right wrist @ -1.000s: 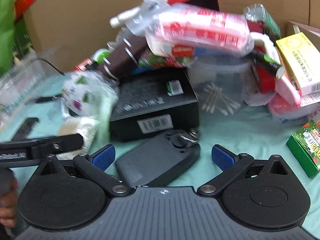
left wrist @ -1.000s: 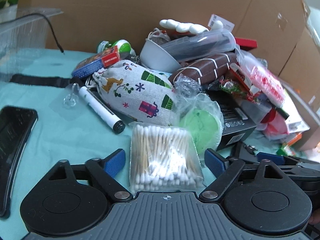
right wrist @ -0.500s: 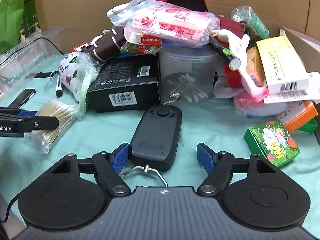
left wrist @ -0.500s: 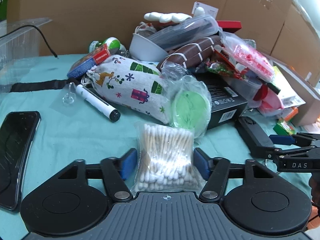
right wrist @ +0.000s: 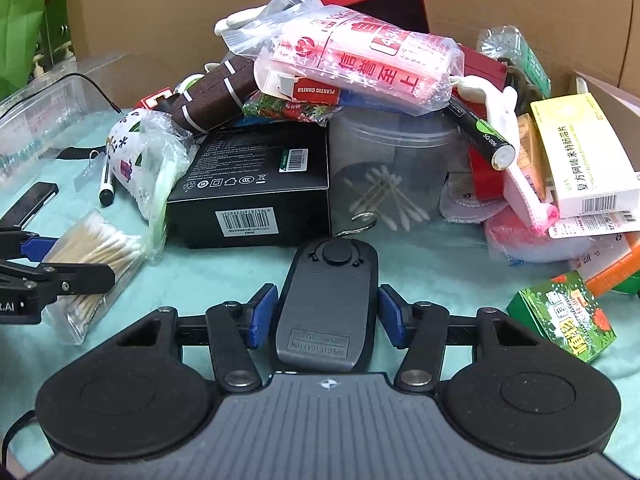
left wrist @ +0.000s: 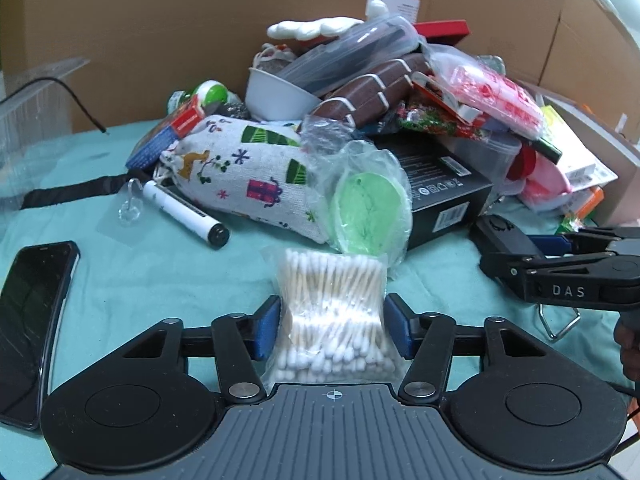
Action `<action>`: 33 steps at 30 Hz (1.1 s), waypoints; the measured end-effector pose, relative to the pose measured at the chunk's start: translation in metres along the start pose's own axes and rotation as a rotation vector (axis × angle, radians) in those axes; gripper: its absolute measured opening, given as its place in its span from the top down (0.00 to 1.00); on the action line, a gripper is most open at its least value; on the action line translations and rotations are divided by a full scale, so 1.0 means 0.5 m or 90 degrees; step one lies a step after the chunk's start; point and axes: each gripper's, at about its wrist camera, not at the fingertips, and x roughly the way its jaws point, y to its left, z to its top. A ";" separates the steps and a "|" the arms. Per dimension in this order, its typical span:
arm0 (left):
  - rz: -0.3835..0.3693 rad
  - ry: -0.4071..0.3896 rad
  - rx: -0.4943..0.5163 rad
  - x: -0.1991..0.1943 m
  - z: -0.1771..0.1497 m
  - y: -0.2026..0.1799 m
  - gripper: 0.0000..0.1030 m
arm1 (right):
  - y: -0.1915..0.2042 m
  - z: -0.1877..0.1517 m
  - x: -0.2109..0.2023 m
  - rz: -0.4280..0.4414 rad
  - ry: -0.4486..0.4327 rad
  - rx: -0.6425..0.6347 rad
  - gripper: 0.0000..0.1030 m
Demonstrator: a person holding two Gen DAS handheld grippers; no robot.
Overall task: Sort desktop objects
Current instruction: 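Close the left gripper on the cotton swab bag while the right gripper closes on the black remote, then lift the swab bag and remote and carry them over the white box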
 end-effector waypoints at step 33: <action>-0.215 -0.126 0.068 0.021 0.343 -0.500 0.50 | -0.394 0.092 -0.319 -0.108 -0.253 0.076 0.47</action>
